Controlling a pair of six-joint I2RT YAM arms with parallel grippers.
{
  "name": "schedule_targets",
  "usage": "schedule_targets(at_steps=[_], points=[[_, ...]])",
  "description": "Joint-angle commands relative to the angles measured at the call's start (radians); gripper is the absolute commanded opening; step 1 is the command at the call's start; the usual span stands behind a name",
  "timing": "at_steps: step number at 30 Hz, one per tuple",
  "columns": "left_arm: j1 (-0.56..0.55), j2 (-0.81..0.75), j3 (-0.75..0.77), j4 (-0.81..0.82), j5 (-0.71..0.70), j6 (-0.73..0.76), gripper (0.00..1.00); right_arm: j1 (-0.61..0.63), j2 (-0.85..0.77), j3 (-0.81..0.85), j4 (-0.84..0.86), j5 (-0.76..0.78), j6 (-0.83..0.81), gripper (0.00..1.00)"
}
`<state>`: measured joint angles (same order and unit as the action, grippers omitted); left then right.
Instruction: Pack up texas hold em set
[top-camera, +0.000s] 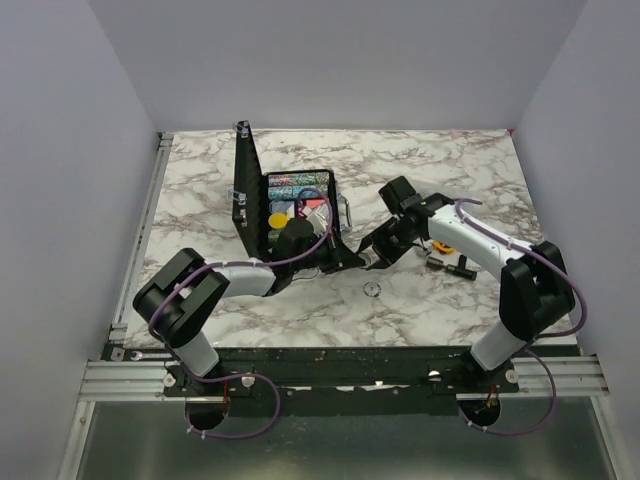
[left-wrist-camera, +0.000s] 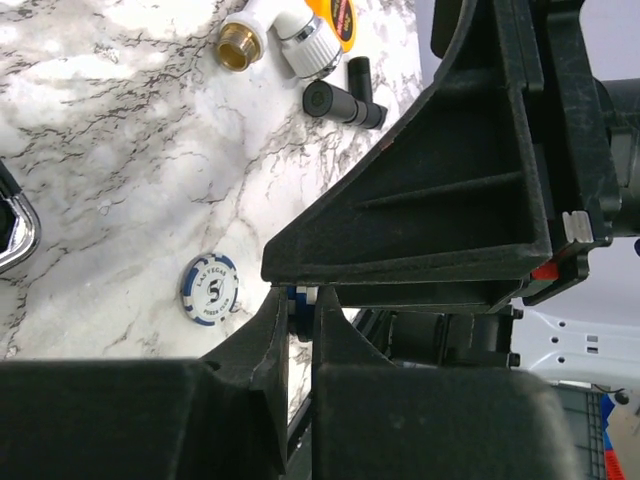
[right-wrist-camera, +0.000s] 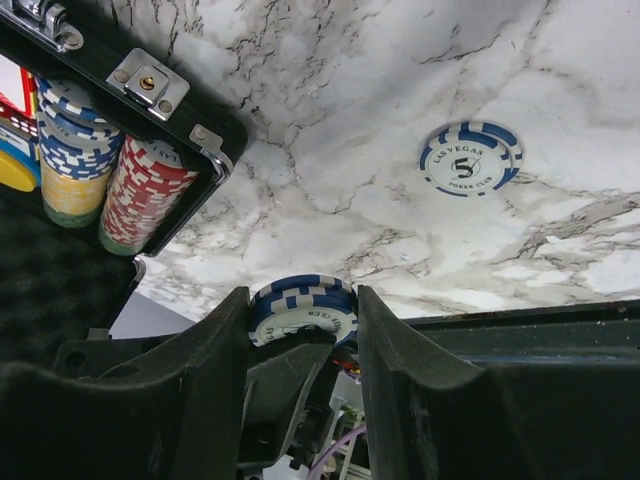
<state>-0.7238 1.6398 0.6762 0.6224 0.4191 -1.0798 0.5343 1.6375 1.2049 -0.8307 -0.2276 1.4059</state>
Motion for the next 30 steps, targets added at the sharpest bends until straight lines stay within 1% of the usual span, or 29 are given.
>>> schedule_targets(at_steps=[1, 2, 3, 5, 7, 10, 13, 15, 17, 19, 21, 25, 30], points=[[-0.004, -0.027, 0.039, -0.084, -0.013, 0.076, 0.00, 0.001, -0.050, -0.058, 0.100, -0.007, -0.059, 0.41], [-0.004, -0.037, 0.048, -0.136, -0.028, 0.095, 0.00, 0.001, -0.062, -0.069, 0.126, 0.011, -0.081, 0.60], [-0.004, -0.050, 0.058, -0.184, -0.045, 0.113, 0.00, 0.000, -0.074, -0.082, 0.153, 0.033, -0.112, 0.74], [-0.003, -0.067, 0.094, -0.313, -0.079, 0.156, 0.00, -0.007, -0.103, -0.111, 0.201, 0.088, -0.175, 0.90], [-0.003, -0.079, 0.143, -0.450, -0.121, 0.203, 0.00, -0.028, -0.146, -0.153, 0.267, 0.107, -0.239, 0.97], [0.000, -0.074, 0.250, -0.680, -0.204, 0.280, 0.00, -0.068, -0.208, -0.197, 0.321, 0.138, -0.338, 1.00], [0.006, -0.040, 0.368, -0.885, -0.296, 0.347, 0.00, -0.099, -0.281, -0.213, 0.309, 0.222, -0.435, 1.00], [0.019, 0.002, 0.461, -1.003, -0.336, 0.379, 0.00, -0.130, -0.333, -0.227, 0.295, 0.293, -0.496, 1.00], [0.038, 0.041, 0.543, -1.083, -0.366, 0.396, 0.00, -0.161, -0.377, -0.239, 0.277, 0.342, -0.543, 1.00], [0.056, 0.073, 0.607, -1.131, -0.387, 0.408, 0.00, -0.191, -0.407, -0.252, 0.262, 0.373, -0.578, 1.00], [0.067, 0.109, 0.662, -1.167, -0.401, 0.427, 0.00, -0.221, -0.430, -0.269, 0.264, 0.364, -0.609, 1.00], [0.082, 0.189, 0.772, -1.254, -0.411, 0.447, 0.00, -0.231, -0.437, -0.298, 0.277, 0.343, -0.641, 1.00], [0.098, 0.241, 0.833, -1.287, -0.441, 0.461, 0.00, -0.235, -0.420, -0.326, 0.301, 0.312, -0.649, 1.00]])
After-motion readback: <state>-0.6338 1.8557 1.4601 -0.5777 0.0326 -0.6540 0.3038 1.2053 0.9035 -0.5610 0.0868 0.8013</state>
